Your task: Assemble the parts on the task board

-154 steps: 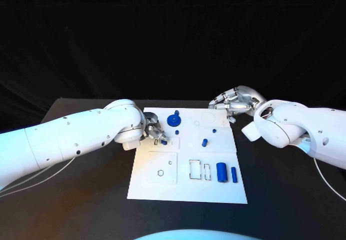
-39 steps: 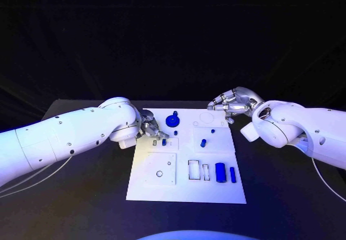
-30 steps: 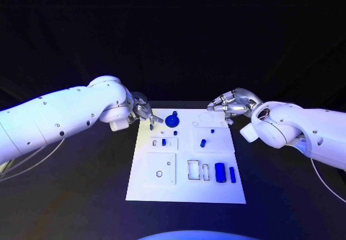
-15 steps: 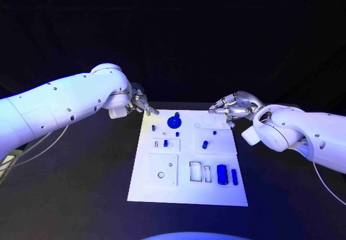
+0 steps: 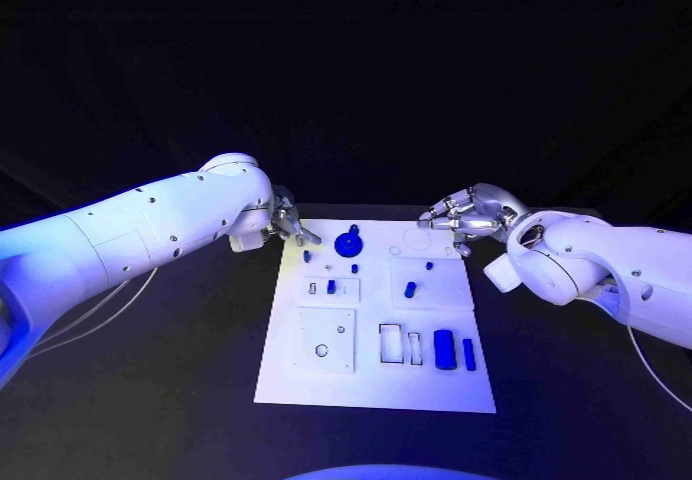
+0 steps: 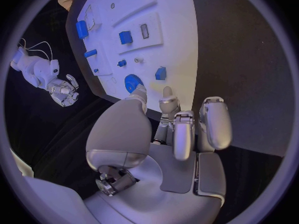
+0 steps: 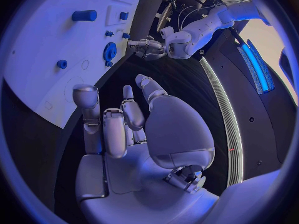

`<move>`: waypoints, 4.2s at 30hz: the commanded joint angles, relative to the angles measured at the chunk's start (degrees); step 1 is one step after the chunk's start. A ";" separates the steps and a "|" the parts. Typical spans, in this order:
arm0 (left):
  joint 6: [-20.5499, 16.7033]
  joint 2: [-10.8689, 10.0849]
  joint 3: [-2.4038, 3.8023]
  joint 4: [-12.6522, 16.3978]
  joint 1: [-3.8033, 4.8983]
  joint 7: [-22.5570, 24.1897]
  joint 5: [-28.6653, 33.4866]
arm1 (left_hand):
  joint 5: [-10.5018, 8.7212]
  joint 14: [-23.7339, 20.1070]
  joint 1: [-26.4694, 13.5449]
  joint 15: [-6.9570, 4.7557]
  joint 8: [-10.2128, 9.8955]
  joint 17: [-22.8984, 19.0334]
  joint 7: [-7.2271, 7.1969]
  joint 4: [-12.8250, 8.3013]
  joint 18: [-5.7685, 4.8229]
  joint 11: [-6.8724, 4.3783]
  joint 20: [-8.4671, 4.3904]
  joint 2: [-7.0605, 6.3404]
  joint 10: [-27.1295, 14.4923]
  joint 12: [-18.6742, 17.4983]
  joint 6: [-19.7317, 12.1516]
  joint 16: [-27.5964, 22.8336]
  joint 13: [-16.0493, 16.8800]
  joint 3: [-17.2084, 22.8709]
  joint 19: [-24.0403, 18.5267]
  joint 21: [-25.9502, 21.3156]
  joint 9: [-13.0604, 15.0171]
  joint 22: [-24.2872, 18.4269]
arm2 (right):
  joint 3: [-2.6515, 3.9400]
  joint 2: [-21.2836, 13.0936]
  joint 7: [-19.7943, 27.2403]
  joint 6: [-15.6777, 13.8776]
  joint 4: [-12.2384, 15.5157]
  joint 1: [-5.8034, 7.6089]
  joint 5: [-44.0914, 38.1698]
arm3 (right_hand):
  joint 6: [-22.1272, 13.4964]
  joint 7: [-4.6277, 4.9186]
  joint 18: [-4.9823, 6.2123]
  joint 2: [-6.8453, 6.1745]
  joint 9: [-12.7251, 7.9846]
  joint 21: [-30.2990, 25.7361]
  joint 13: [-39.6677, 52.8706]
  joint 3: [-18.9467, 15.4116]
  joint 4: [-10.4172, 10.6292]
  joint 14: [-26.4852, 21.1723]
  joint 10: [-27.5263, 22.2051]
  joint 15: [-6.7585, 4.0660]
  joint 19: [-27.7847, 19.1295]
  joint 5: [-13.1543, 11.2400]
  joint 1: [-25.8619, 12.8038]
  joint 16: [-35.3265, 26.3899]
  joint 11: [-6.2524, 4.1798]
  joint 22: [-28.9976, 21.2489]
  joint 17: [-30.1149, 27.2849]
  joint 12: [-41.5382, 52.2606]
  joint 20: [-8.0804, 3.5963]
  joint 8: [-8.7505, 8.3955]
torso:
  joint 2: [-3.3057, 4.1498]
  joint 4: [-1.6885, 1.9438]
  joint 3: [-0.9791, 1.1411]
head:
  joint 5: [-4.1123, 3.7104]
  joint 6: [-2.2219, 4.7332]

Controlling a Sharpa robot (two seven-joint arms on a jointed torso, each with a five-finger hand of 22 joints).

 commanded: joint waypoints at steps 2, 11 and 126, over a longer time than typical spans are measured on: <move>0.58 0.56 0.02 -0.30 -0.36 1.57 -1.80 | 0.11 5.94 -0.57 0.39 -0.26 15.09 0.05 -0.05 0.13 0.02 -0.03 0.49 0.54 0.65 0.60 0.18 0.45 -0.69 0.67 0.60 -0.18 0.81 | 0.00 0.01 0.28 0.77 0.13 -0.04 -0.37 | -0.51 -0.03 -0.43 0.18 0.06 -0.08 0.00 -0.12 0.32 -0.12 -0.23 0.44 -0.48 0.21 -0.20 -0.33 -0.04 0.00 3.26 -0.24 -0.02 0.31 | 0.05 0.00 0.02 | -0.15 -0.07; 1.30 0.77 -0.01 -0.69 -0.72 -0.26 -3.39 | 0.11 5.94 -0.93 0.05 0.26 15.09 -0.47 -0.11 -0.27 -0.42 -0.23 1.53 2.25 2.68 2.23 0.18 2.25 -1.96 1.78 1.80 -0.44 2.78 | 0.00 -0.08 0.27 0.77 0.21 -0.05 -0.37 | -0.51 -0.03 -0.43 0.18 0.06 -0.08 0.00 -0.12 0.32 -0.12 -0.23 0.44 -0.48 0.21 -0.20 -0.33 -0.04 0.00 3.26 -0.24 -0.02 0.31 | -0.04 0.06 0.00 | -0.18 -0.22; -11.76 -12.08 -0.24 21.49 -5.15 2.52 -1.56 | 0.14 5.94 7.43 -1.59 7.19 15.09 -2.19 -11.17 -1.07 -2.28 -1.56 -4.68 5.28 2.99 1.94 0.18 1.58 40.01 3.72 4.05 4.67 7.02 | 0.00 0.10 0.23 1.39 -0.33 -0.05 -0.58 | -0.61 -0.02 -0.43 0.26 0.21 0.04 0.00 -0.16 0.45 -0.13 -0.19 0.42 -0.57 0.38 -0.31 -0.32 -0.04 0.20 3.24 -0.29 0.00 0.37 | -0.03 0.07 0.03 | 1.11 -0.75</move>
